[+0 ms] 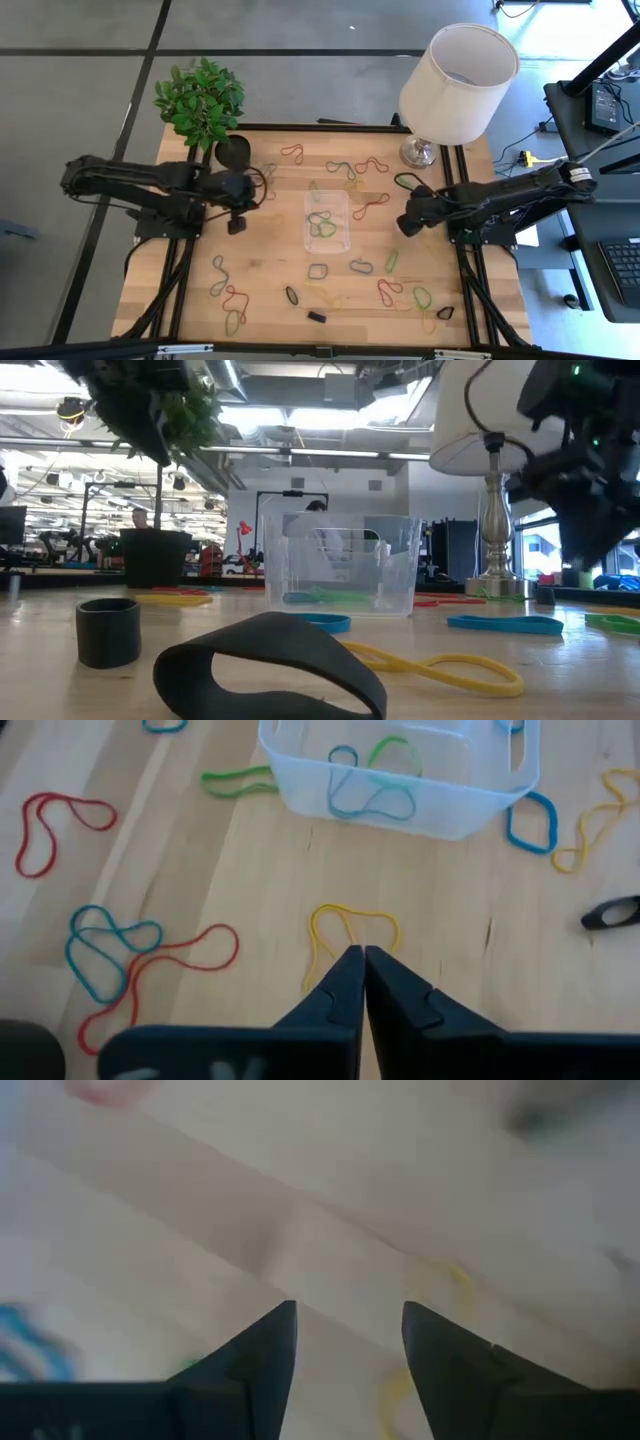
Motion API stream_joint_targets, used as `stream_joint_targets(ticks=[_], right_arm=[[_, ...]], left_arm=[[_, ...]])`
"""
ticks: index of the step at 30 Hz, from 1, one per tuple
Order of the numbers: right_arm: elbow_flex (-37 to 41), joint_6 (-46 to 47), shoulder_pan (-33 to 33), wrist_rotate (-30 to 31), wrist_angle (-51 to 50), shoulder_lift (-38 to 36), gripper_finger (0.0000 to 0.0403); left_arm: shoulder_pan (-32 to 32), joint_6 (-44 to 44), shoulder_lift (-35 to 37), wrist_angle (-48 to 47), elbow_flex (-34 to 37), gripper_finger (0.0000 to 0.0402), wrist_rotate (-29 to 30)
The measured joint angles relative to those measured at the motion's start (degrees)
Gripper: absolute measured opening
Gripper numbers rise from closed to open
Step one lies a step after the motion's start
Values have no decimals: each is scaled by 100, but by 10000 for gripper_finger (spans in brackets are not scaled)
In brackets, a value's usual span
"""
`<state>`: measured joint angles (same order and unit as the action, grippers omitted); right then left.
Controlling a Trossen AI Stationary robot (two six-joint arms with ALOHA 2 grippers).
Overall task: Pick and place rubber bands into bin
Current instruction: Put the yellow rubber band into the transparent container
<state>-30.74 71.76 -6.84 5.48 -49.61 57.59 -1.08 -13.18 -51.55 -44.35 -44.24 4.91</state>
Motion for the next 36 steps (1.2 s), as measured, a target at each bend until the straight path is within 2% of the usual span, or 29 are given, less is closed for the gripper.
stream_joint_targets(ticks=[7,20,24,29,36], right_arm=[[0,167,241,-125,-325,554,172],[35,123,298,-447,-11,2005,121],[114,155,303,-543,235,2069,87],[60,143,303,-607,184,1978,13],[-546,135,224,-772,-141,1661,3]], left_arm=[[0,-178,555,-78,281,6,-1],[0,-165,717,-35,281,6,-7],[0,-167,713,-33,281,6,-41],[0,-149,715,-36,281,6,-208],[0,-65,713,-39,281,6,-335]])
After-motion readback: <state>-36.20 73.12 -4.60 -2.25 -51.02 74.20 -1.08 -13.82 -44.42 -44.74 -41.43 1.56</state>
